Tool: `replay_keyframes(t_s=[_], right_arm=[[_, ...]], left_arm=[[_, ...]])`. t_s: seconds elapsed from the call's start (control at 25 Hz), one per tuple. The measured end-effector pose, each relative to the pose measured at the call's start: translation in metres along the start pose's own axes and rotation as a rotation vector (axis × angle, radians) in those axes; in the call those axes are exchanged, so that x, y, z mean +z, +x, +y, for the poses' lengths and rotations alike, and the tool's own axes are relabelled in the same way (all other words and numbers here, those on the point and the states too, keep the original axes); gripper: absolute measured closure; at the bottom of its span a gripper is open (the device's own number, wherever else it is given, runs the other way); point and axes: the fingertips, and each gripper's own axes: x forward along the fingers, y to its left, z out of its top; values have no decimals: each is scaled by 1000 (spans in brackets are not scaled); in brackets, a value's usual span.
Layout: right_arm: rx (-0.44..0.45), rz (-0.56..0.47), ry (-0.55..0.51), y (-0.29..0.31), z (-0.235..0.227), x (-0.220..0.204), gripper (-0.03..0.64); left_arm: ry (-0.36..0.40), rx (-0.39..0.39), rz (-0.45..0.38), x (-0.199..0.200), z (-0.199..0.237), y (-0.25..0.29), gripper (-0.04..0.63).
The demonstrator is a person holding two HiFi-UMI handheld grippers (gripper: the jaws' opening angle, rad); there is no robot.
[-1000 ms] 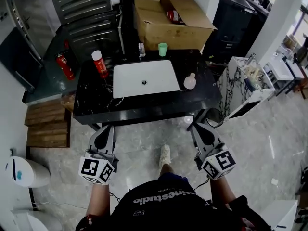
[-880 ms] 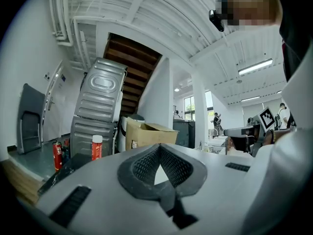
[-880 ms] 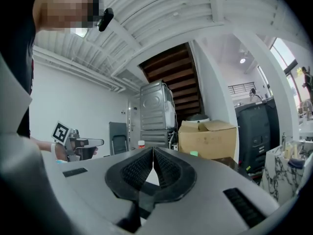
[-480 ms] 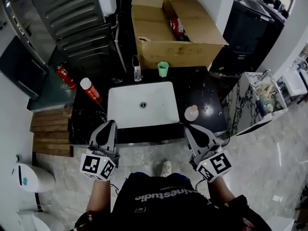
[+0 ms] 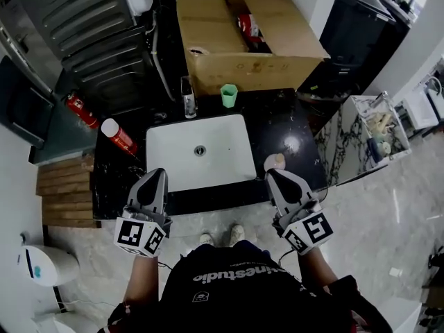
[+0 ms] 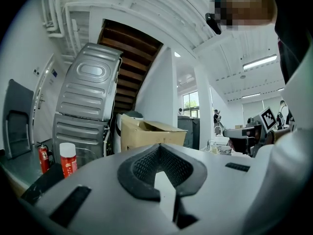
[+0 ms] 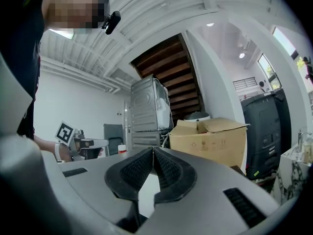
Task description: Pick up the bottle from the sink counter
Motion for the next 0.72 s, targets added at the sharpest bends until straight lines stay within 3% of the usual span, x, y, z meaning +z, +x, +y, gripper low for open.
replay_keyframes(t_s=[0.16,0.44,0.56,0.72], right_arm=[[-42,58,-27,0,-6,-12,577],[-215,157,14,-11,-53,-68,573],[-286,208,54,-13,-84,-103,478],[-330,299,66,-6,-112,-148,412]], left_arm=[[-14,-77,3,-9,-8,24,581],[-41,-197,32,-27,-35,68,581],[-43,-249,60,-37,-50,86,581],[-37,-295,99,-52,-67,107,581]])
